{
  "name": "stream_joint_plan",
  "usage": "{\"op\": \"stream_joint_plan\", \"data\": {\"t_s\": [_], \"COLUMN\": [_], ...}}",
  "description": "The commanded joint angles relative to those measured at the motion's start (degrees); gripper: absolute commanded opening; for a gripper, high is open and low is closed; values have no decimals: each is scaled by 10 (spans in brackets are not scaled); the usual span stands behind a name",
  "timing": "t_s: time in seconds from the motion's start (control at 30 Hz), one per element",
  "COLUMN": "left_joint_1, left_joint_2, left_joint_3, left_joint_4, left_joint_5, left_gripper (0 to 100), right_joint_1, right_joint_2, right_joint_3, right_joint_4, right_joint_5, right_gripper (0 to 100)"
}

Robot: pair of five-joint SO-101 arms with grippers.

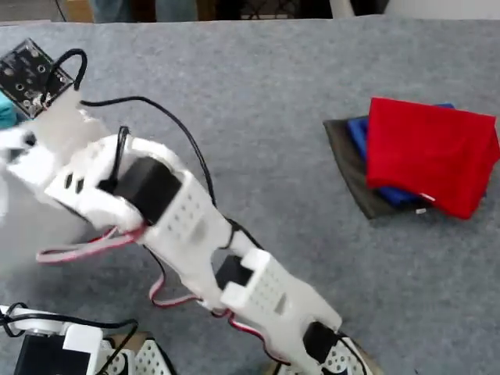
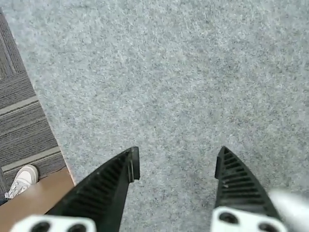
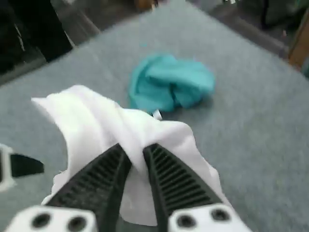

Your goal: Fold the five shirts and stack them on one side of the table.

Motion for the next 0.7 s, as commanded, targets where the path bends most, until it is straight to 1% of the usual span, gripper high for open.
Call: {"op": "stream_joint_plan", "data": {"t_s": [0.0,0.1,0.2,0.3,0.33,0.47,0.57,0.67], "left_joint_1": [-8,-8,-8,-7,-7,-5,-5,7], "left_joint_2": [-4,-4,-4,-4,-4,-4,-4,-4], "left_joint_3": [-7,-7,-7,-7,-7,-7,-7,-4], "left_joint_4": [-9,-8,-8,-8,-7,-7,-7,-5], "left_joint_5": [5,5,4,4,4,4,4,4], "left_gripper": [270,270,270,270,270,270,270,270], "right_joint_1": [-4,33,96,163,180,253,312,390], "right_joint_2": [-76,-77,-65,-37,-25,39,84,108], "right_joint_3": [-25,10,85,156,176,259,290,313], "right_joint_4": [-77,-49,-5,35,51,134,199,198], "right_joint_5": [-62,-91,-111,-107,-96,-6,44,80], "right_gripper": [13,14,14,14,14,14,14,14]}}
